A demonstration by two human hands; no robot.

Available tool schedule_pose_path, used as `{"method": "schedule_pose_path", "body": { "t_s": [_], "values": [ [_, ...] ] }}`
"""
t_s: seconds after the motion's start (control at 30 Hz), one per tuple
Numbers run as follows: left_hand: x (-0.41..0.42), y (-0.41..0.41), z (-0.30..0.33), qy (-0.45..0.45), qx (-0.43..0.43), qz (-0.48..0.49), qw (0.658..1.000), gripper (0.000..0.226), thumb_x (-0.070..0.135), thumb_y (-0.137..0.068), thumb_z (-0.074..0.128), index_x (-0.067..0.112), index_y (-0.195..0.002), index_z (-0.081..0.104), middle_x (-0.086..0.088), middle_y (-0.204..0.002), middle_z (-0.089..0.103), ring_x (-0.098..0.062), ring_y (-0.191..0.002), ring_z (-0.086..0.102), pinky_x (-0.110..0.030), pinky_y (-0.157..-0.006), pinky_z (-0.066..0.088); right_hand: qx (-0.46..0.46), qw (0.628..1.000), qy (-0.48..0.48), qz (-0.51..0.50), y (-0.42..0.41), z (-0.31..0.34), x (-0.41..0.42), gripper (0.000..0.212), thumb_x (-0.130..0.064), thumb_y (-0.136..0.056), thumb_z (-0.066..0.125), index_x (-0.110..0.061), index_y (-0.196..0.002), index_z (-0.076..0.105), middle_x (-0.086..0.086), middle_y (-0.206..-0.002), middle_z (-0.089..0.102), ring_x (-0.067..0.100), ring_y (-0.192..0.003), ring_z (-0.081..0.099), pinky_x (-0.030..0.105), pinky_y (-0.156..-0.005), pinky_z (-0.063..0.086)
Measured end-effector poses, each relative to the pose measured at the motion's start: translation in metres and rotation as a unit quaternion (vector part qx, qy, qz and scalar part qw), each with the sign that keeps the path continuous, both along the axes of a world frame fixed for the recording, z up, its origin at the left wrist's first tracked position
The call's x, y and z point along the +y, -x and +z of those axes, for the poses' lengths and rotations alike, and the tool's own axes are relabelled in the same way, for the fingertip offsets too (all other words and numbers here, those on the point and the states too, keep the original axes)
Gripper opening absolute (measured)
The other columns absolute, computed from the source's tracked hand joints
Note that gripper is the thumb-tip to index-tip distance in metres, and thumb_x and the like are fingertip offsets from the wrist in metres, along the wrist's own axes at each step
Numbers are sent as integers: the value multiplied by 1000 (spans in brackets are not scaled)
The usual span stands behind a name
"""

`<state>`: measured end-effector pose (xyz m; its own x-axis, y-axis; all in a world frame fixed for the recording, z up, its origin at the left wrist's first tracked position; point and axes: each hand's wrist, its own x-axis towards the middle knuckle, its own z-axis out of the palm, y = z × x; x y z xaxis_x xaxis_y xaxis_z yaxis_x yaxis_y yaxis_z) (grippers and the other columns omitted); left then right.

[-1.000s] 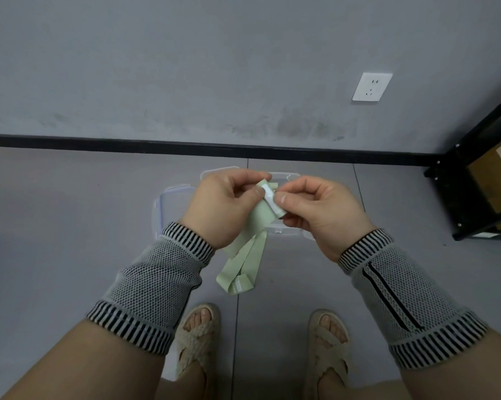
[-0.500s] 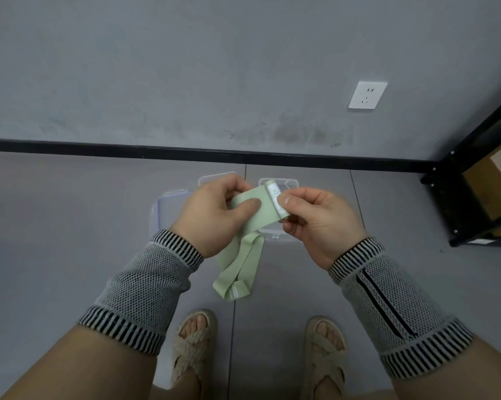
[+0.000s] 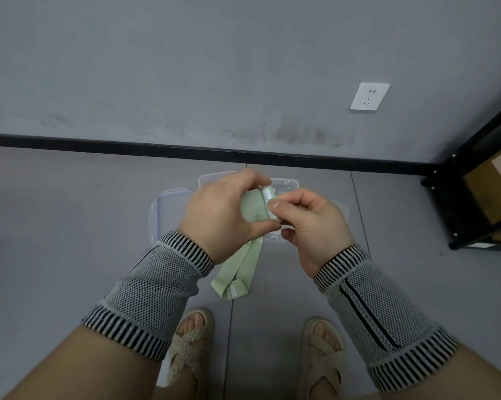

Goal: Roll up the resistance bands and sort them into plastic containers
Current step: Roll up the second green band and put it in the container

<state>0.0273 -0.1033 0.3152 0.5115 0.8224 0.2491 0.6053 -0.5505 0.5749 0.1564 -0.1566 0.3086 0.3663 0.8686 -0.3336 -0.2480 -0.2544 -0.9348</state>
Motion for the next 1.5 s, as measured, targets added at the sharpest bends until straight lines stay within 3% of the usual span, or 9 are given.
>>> {"method": "schedule_pose_path", "body": {
  "t_s": [0.23,0.33,0.43,0.6,0.77,0.97,1.17,1.37,1.5],
  "values": [
    [1,3,0,-3,7,-4,1000,53,49,-62,77,24,-105,62,20,-92,55,-1,-82,51,-19,-76,41,96,993,24,57,-11,3,2,11,-4,-86,61,-9,-75,60,4,-68,60,13,-59,53,23,-55,39],
    [3,5,0,1,11,-7,1000,51,49,-61,76,26,-104,62,23,-89,54,0,-79,51,-17,-73,41,110,989,33,94,-16,3,2,5,-5,-88,59,-4,-88,64,7,-72,64,13,-61,57,21,-54,40],
    [3,7,-1,18,11,-20,1000,47,46,-62,77,29,-103,62,29,-81,50,2,-74,50,-11,-69,39,102,984,41,140,-20,2,2,18,-3,-88,58,6,-103,64,8,-73,62,12,-63,55,18,-53,42],
    [4,8,-3,15,3,-41,999,47,47,-61,77,29,-101,61,34,-81,49,-1,-75,53,-19,-72,44,80,982,47,166,-22,2,1,16,-4,-88,58,5,-99,66,7,-71,60,9,-59,55,18,-52,43],
    [4,7,-3,25,0,-51,998,50,57,-58,67,32,-101,59,32,-80,50,2,-71,54,-21,-69,47,78,981,59,166,-23,2,1,26,-7,-89,57,10,-108,62,8,-73,60,10,-60,55,19,-55,45],
    [3,6,-7,26,-9,-50,998,48,63,-59,67,39,-99,55,30,-83,53,-2,-76,58,-18,-70,46,67,985,53,153,-22,2,1,13,-4,-89,57,4,-93,65,8,-70,57,11,-60,51,19,-52,43],
    [6,8,-14,27,35,-75,996,74,62,-57,68,39,-124,48,10,-112,58,-9,-97,57,-25,-84,45,105,987,45,110,-26,2,2,7,-5,-85,61,-3,-79,65,10,-71,57,15,-62,50,18,-48,42],
    [7,8,-10,-19,27,-27,999,69,47,-62,80,31,-124,55,4,-104,57,-15,-90,57,-31,-77,48,84,991,35,94,-24,3,3,9,-5,-84,63,-8,-76,65,3,-67,58,11,-59,48,20,-51,37],
    [4,4,-8,-41,17,-34,998,67,56,-60,74,30,-119,58,5,-99,55,-11,-83,55,-28,-71,45,62,994,30,86,-22,2,4,3,-6,-82,66,-8,-81,64,2,-67,57,9,-58,48,21,-52,35]
  ]
}}
